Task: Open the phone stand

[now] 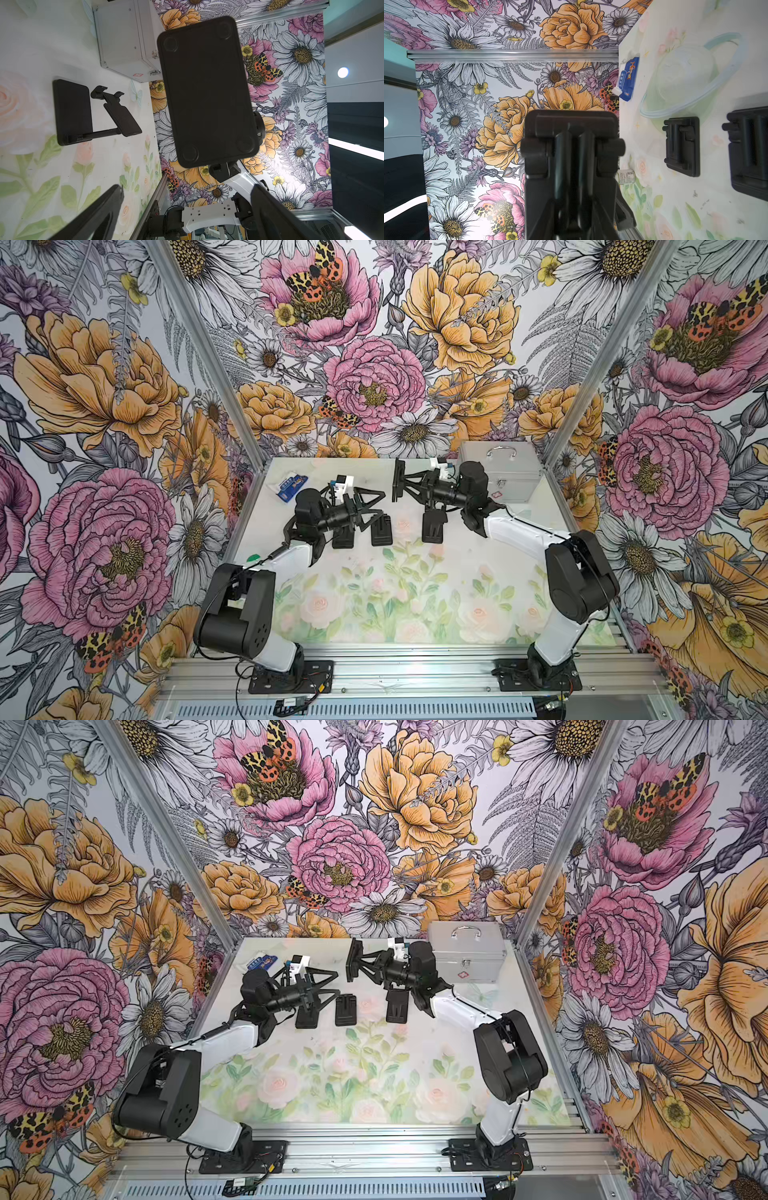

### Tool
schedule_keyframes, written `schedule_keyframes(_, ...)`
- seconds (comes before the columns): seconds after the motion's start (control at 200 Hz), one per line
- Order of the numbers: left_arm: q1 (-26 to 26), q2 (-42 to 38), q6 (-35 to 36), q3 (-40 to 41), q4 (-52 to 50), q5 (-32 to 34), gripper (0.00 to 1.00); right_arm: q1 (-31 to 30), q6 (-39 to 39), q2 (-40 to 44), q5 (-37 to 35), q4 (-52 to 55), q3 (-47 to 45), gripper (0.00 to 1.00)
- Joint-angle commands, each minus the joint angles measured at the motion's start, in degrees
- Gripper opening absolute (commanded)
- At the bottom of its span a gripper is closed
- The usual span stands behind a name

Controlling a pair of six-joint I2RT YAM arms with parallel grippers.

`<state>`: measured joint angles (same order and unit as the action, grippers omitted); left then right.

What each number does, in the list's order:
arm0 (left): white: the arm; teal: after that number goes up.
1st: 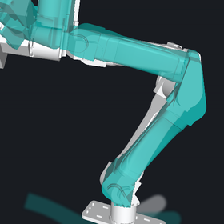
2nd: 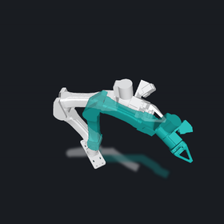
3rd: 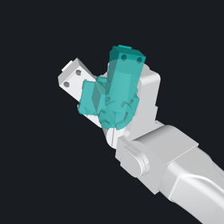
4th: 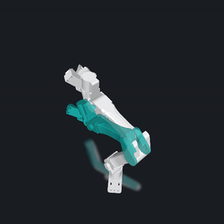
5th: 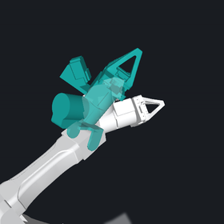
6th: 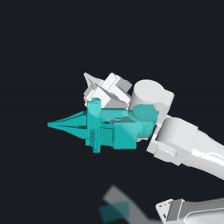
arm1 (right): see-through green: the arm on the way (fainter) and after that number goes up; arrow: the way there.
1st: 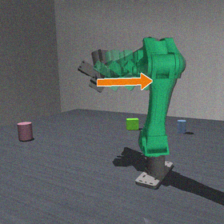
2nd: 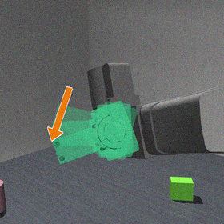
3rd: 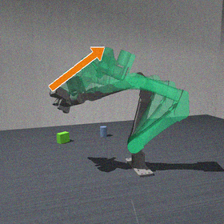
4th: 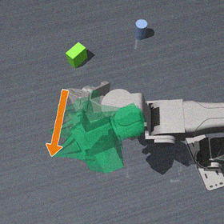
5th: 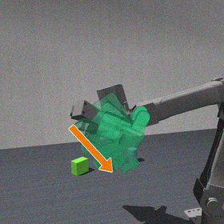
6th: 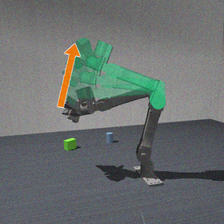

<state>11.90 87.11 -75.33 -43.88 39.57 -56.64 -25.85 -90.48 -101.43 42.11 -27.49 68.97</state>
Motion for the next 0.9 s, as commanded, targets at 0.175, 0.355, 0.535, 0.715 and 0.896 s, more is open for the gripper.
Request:
schedule_keyframes(0.175,0.9,1.2,-1.6,-1.9,3.6,-0.1,0.99,-3.6,-0.8,-3.3,-0.6,-4.0,1.0,0.0)
schedule_keyframes(0.355,0.9,1.0,-1.9,-2.2,3.7,0.1,0.99,-4.3,-0.8,-4.3,-1.0,-4.0,1.2,0.0)
schedule_keyframes(0.535,0.5,0.2,-1.7,-1.6,3.8,0.0,0.9,-4.3,-0.7,-4.7,-1.2,-4.0,1.2,0.0)
schedule_keyframes(0.715,-1.2,-0.7,-1.7,-0.2,3.8,0.0,0.82,-4.3,-0.5,-4.6,-1.3,-4.0,0.9,0.0)
schedule_keyframes(0.896,-2.7,-1.3,-1.8,0.2,3.8,-0.3,0.64,-4.3,-0.5,-4.7,-1.3,-3.8,0.8,0.0)
